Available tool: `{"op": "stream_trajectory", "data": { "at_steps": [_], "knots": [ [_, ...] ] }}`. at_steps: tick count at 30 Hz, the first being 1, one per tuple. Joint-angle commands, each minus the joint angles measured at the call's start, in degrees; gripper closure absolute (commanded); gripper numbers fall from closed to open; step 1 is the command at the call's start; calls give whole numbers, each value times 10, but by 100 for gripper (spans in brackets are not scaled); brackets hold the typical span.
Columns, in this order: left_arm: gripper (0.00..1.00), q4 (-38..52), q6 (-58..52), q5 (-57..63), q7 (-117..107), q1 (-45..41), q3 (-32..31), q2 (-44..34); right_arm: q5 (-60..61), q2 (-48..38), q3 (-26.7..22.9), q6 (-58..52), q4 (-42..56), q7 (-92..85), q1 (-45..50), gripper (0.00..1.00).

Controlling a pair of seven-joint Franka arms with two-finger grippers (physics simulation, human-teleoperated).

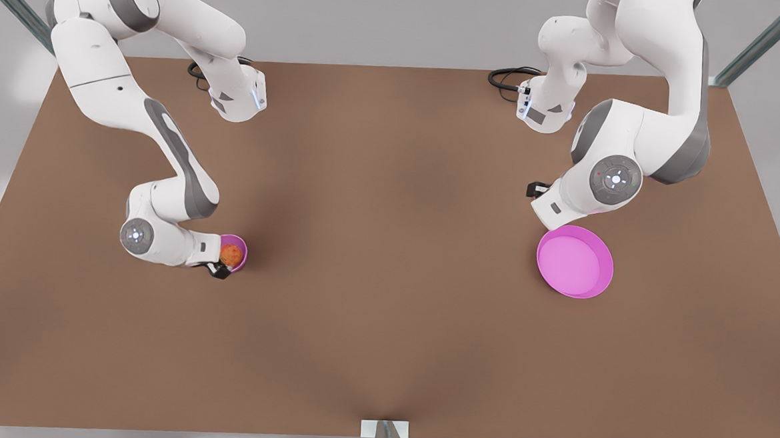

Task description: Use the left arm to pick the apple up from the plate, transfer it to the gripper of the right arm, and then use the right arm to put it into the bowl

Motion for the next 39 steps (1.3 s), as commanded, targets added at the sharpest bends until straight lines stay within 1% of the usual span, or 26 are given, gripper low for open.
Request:
{"op": "stream_trajectory", "data": {
  "at_steps": [1,3,4,5,6,7,9,10,11,12,14,15,16,18,19,21,22,23,26,27,29,31,35,39],
  "knots": [
    [0,0,-2,2,-23,1,0,-1,-1,-6,0,15,-4,38,-3,0],
    [0,0,-2,2,-23,2,0,-1,-1,-20,2,1,4,40,-1,0],
    [0,0,-1,2,-23,2,0,2,-1,-22,2,-17,30,58,2,0],
    [0,0,-2,2,-23,2,0,2,-1,-21,5,-61,71,103,5,0],
    [0,0,-3,2,-23,3,0,2,-1,-20,4,-89,110,179,16,0],
    [0,0,-3,2,-22,3,0,2,-5,-19,0,-116,154,343,17,0],
    [0,0,-3,2,-22,3,0,2,-79,-19,0,-155,181,695,15,0],
    [0,0,-3,2,-22,3,0,2,-86,-14,-5,-194,192,898,18,0],
    [0,0,-3,2,-22,2,0,2,-100,-6,-7,-228,205,1036,27,0],
    [0,0,-3,3,-22,3,0,2,-100,12,-6,-292,251,1196,26,0],
    [0,4,-3,9,-21,2,0,2,-92,32,0,-494,365,1371,37,0],
    [0,19,-4,21,-21,2,1,2,-95,31,0,-567,407,1376,49,0],
    [0,24,-3,50,-19,1,1,2,-95,30,0,-592,420,1375,50,0],
    [0,50,-3,49,-18,7,4,7,-92,13,-11,-593,433,1368,51,0],
    [0,53,-2,49,-19,7,4,7,-77,-19,-31,-597,433,1355,68,0],
    [0,55,-3,50,-19,7,4,7,26,-89,-171,-596,424,1290,142,0],
    [0,55,-3,49,-18,7,4,7,56,-122,-215,-596,413,1284,169,0],
    [0,55,-2,49,-17,8,4,7,74,-145,-239,-593,400,1284,186,0],
    [0,55,-2,48,-17,9,4,9,89,-212,-247,-582,337,1284,191,0],
    [0,54,-3,46,-18,13,4,9,96,-232,-252,-561,302,1284,193,0],
    [0,52,-3,43,-18,17,4,10,107,-259,-307,-497,223,1279,236,0],
    [0,50,-4,43,-18,17,4,10,114,-267,-313,-465,183,1278,241,0],
    [0,49,-5,43,-17,23,4,10,115,-267,-327,-463,182,1278,255,0],
    [0,50,-19,46,-17,21,1,9,119,-271,-328,-464,180,1278,255,0]
  ]
}}
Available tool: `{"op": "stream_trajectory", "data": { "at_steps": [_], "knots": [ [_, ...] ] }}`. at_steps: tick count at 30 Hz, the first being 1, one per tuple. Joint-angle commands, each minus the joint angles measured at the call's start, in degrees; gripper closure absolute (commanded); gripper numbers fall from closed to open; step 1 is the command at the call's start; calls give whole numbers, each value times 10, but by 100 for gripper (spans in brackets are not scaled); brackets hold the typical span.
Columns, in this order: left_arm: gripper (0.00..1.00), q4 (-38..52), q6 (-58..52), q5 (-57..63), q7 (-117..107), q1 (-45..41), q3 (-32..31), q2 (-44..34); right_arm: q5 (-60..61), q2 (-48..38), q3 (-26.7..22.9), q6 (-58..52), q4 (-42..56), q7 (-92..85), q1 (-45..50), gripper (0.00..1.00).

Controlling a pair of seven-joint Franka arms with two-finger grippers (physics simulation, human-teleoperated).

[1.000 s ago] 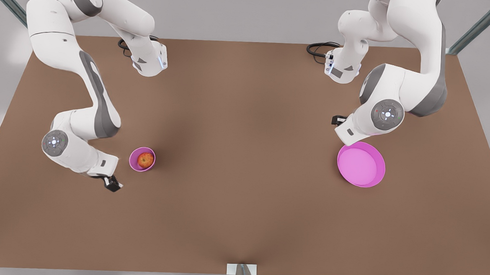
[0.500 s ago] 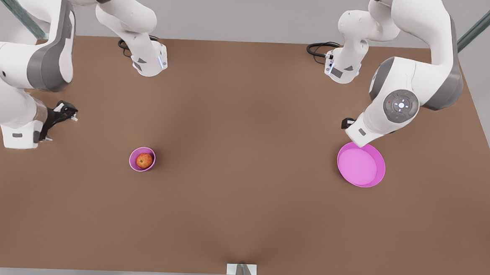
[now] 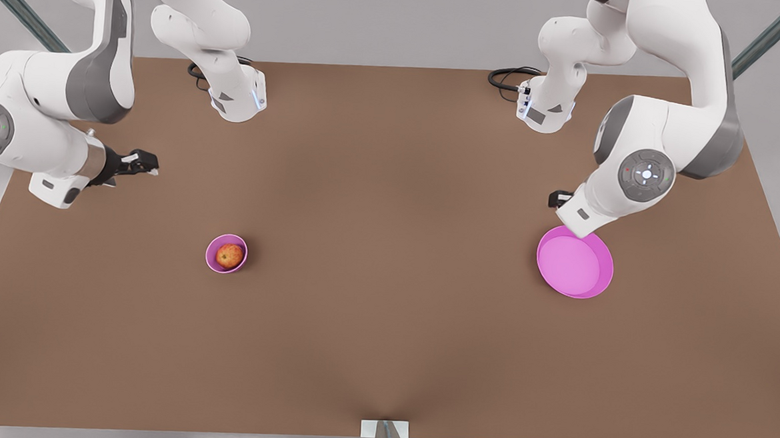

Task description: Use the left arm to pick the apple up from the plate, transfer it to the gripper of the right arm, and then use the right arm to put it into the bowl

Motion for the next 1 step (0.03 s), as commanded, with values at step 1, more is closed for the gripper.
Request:
{"op": "stream_trajectory", "data": {
  "at_steps": [1],
  "knots": [
    [0,0,-11,1,-1,1,0,-1,4,-2,0,12,0,213,1,0]
  ]
}}
